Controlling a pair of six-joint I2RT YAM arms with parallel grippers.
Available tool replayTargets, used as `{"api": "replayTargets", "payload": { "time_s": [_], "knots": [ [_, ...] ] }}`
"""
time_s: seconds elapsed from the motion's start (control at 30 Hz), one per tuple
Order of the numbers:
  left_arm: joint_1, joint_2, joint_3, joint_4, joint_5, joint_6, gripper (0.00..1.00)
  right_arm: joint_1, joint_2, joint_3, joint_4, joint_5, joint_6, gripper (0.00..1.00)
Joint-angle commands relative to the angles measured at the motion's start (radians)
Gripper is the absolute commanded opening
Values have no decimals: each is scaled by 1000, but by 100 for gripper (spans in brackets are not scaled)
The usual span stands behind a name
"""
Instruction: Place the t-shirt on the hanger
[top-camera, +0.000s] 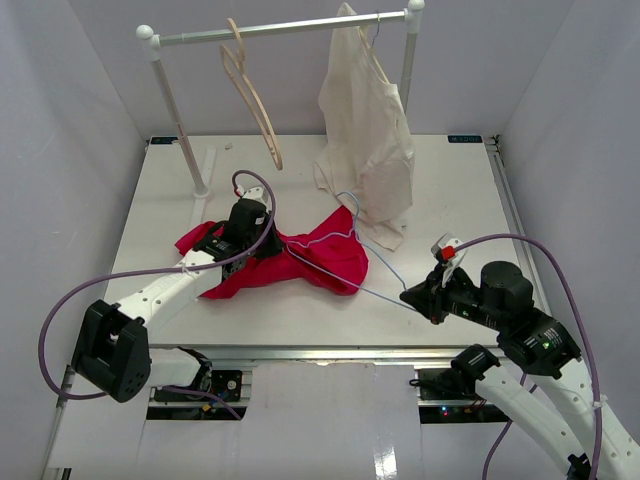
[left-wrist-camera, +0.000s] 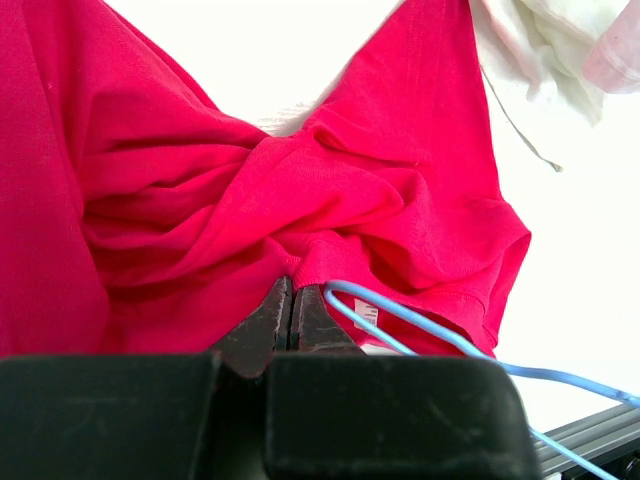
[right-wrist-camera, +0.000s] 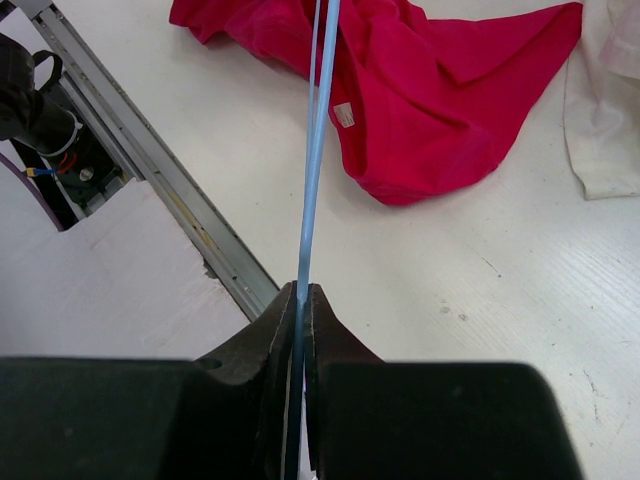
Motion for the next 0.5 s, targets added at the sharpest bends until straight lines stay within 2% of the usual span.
{"api": "replayTargets", "payload": {
  "time_s": [0.0,0.27,0.47],
  "knots": [
    [5,-41,46,2,5,10,0,2,8,11,4,-51,-5,8],
    [5,-66,54,1,37,17,0,3,33,4,29,-73,-3,8],
    [5,-113,94,0,274,42,0,3,94,-2,183,-140,12,8]
  ]
}}
